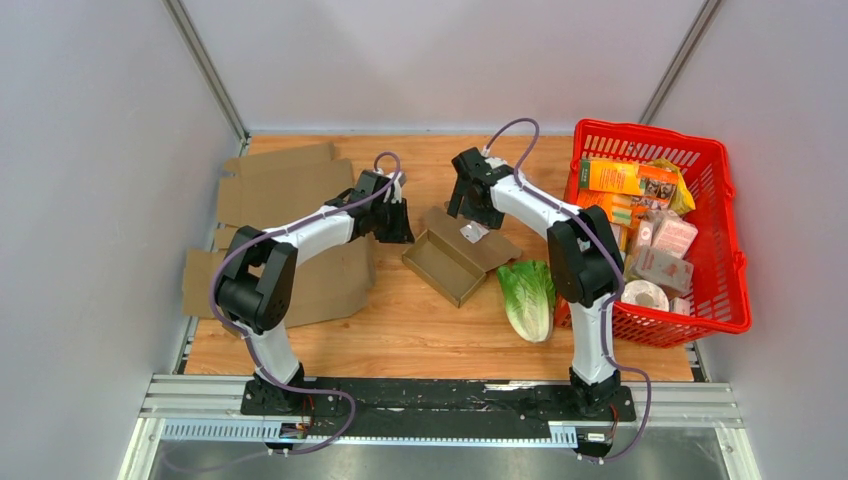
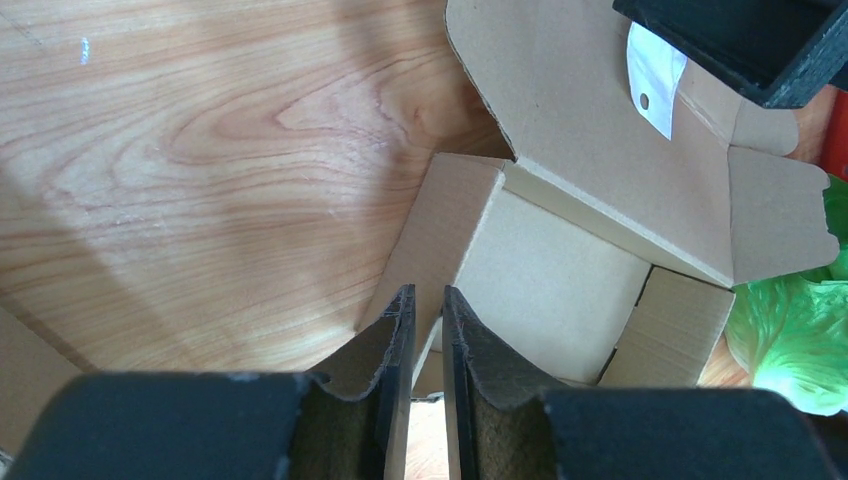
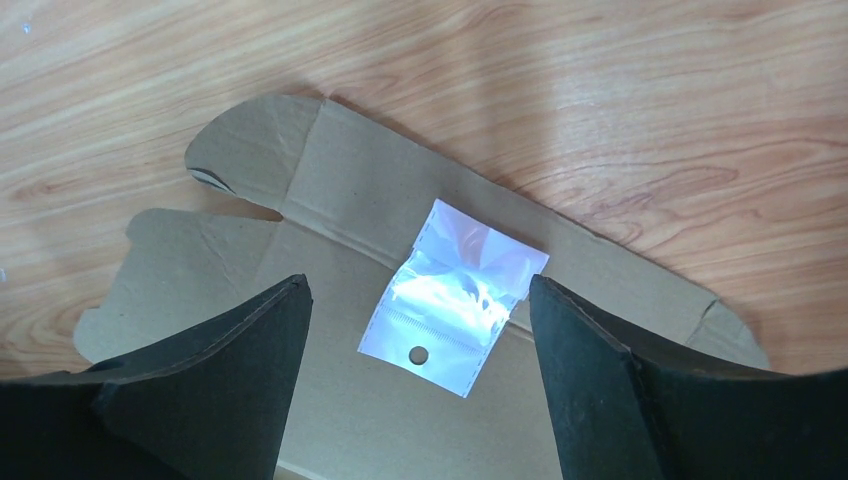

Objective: Fold the paper box

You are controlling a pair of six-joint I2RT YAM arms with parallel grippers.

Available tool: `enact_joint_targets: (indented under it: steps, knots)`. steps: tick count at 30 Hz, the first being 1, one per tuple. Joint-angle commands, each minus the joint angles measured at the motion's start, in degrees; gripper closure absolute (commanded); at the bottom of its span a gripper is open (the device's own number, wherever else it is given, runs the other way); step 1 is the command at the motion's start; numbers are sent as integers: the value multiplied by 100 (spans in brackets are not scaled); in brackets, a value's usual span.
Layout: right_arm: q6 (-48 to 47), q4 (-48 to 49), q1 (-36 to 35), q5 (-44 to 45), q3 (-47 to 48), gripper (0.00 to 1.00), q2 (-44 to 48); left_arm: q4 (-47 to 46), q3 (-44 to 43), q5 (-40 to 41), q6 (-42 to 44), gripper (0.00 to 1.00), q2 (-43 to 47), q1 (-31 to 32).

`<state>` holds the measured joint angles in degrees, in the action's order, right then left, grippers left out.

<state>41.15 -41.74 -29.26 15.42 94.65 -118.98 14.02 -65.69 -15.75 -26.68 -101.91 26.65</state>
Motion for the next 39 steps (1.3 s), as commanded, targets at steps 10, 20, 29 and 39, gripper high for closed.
enact_joint_targets:
  steps: [10,20,29,39]
  knots:
    - [913,236,87,57,-298,23,-2,145,179,107,84,77,241,173]
    - [878,105,69,268,-307,32,-161,145,241,133,101,77,294,182]
    - [728,8,8,400,-254,52,-117,162,206,133,119,78,259,182]
    - [561,69,-45,366,-579,77,612,189,206,151,128,78,224,182]
